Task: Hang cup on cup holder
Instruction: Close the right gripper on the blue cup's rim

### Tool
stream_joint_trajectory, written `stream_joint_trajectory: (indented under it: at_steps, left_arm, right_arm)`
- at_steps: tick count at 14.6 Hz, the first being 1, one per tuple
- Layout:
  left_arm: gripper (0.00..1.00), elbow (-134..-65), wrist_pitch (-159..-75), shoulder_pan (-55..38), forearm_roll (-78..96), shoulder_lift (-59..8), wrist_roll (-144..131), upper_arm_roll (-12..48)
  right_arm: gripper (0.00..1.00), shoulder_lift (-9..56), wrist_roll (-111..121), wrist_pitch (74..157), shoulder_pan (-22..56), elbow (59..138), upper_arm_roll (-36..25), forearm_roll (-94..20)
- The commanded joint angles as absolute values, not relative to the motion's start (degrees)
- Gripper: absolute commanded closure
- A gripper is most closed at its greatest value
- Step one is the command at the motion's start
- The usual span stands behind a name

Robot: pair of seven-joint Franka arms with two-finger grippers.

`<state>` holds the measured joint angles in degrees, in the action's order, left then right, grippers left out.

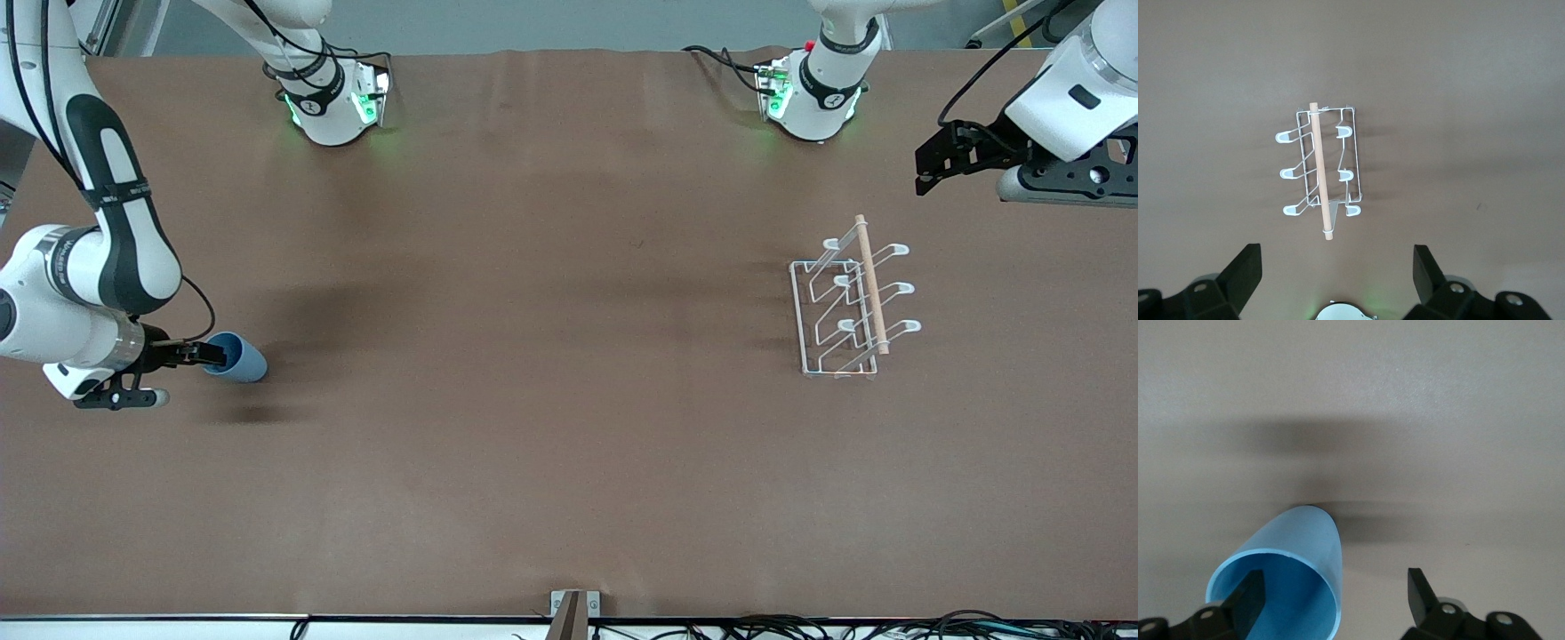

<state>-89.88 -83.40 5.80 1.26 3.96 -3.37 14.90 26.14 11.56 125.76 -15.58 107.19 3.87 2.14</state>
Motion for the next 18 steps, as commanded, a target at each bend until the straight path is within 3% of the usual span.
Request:
stream_joint_trajectory:
  at_steps: [1, 3, 5, 9, 11, 18]
  left_arm:
    - [0.0, -88.7, -82.4, 5.7, 1.8, 3.4, -2.9, 14.9]
    - [0.0, -88.7, -82.4, 5.7, 1.8, 3.4, -2.9, 14.9]
    - [0.0, -88.6, -82.4, 5.8, 1.8, 3.3, -2.9, 14.9]
    - [0.0, -88.6, -82.4, 5.8, 1.8, 3.3, -2.9, 14.9]
    - [0.0, -88.6, -82.5, 6.0, 1.8, 3.3, -2.9, 14.9]
    - [0.0, -88.6, -82.6, 5.9, 1.8, 3.3, -3.0, 14.9]
  right_arm:
    - [0.1, 25.8, 12.6, 126.2, -16.3, 108.9, 4.7, 0.3]
    - [0.13, 25.8, 12.6, 126.2, -16.3, 109.8, 4.6, -0.9]
    - [0.23, 25.8, 12.6, 126.3, -16.3, 110.0, 4.7, -0.9]
    - [0.72, 25.8, 12.7, 126.6, -16.3, 110.0, 4.7, -0.9]
    - [0.87, 26.2, 12.7, 128.1, -16.3, 109.9, 4.7, -1.0]
    - [0.97, 22.2, 12.4, 125.3, -15.4, 109.6, 5.5, -1.0]
